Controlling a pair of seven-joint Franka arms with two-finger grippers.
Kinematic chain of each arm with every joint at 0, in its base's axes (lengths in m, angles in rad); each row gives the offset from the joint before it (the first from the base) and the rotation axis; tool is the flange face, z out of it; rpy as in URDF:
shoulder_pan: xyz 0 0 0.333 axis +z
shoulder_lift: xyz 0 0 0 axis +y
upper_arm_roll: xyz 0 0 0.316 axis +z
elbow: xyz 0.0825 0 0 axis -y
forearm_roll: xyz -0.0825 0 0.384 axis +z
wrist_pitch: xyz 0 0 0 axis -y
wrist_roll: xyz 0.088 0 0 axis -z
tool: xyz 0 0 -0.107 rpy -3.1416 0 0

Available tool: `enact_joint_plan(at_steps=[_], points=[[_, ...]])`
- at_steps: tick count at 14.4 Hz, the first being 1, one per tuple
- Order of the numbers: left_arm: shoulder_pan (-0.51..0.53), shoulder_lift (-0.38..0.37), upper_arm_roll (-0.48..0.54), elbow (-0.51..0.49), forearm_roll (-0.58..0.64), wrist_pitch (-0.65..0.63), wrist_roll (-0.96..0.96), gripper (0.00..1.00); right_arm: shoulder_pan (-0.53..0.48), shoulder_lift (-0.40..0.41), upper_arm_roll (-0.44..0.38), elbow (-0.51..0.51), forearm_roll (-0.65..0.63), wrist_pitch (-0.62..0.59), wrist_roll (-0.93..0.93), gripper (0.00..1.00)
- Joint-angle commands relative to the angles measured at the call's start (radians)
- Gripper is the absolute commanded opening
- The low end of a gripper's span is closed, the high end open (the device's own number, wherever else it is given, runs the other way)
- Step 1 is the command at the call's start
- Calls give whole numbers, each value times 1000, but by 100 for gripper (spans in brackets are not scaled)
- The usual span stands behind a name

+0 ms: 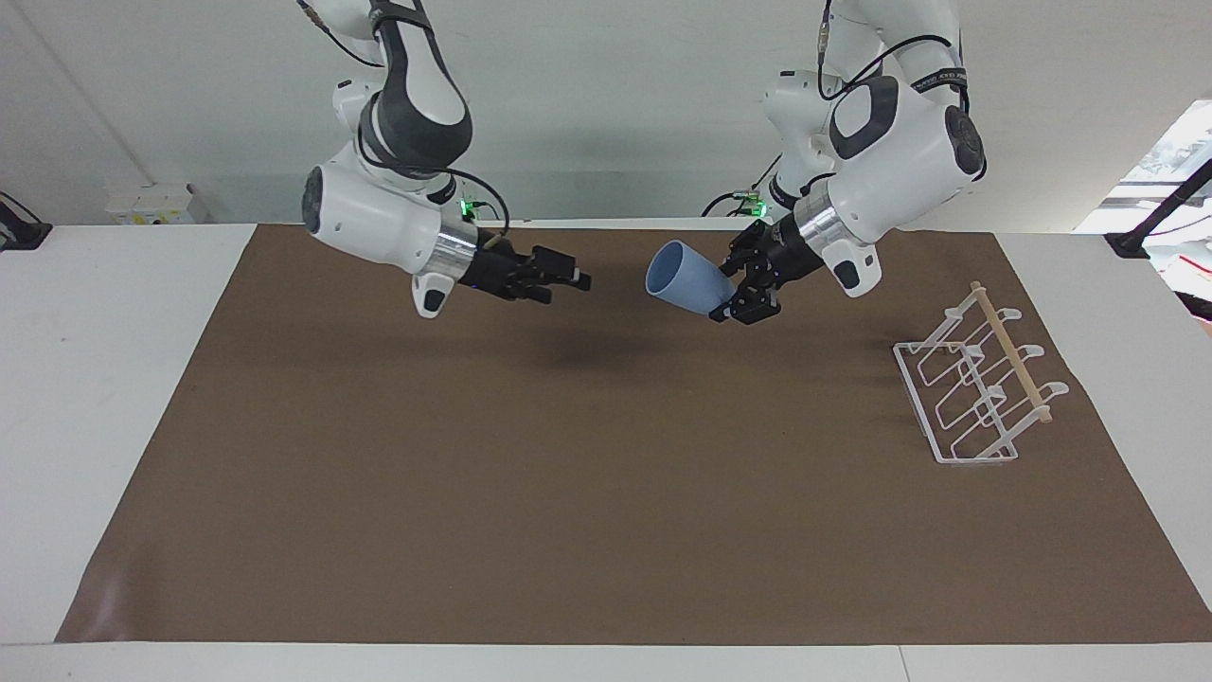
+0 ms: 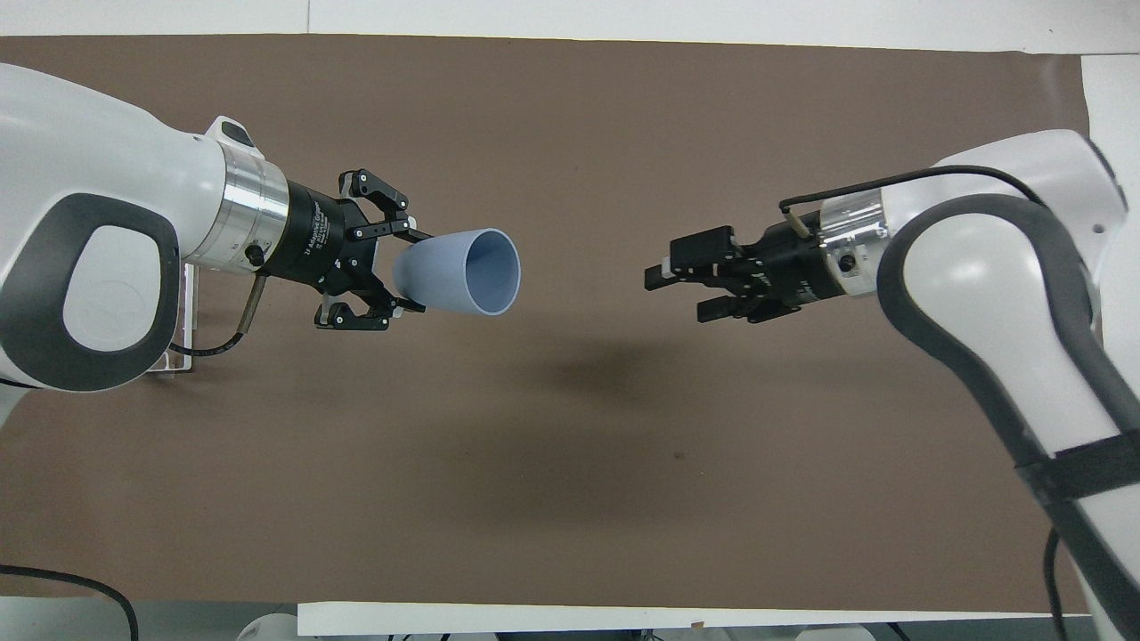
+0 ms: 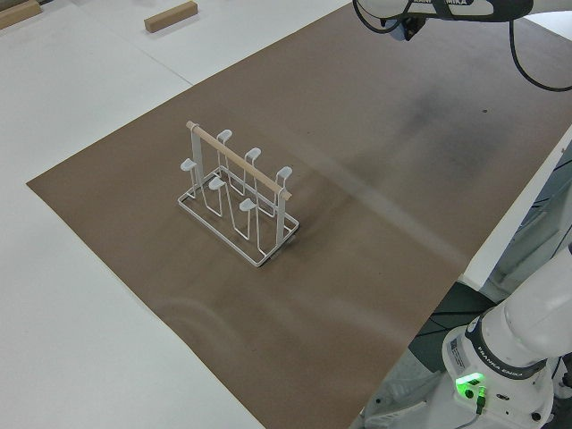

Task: Hang cup on cup holder
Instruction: 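Carry the cup with the left gripper while the right gripper withdraws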

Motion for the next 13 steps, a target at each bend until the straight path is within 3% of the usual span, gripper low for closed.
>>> enact_joint_plan(at_steps=[1,5,9,13], points=[[-12,9,8,37,177,-38,-16,0,-117,-14,13,-2,-170,-43,-113,100],[-14,5,3,32,609,-98,-18,0,-234,-14,12,-2,-387,-43,-175,100],[-40,-3,2,-18,1046,-118,-64,0,-243,-67,13,10,-769,-38,-161,100],[-123,46,2,-84,1542,-243,-229,0,-257,-198,9,74,-834,-150,-157,100]])
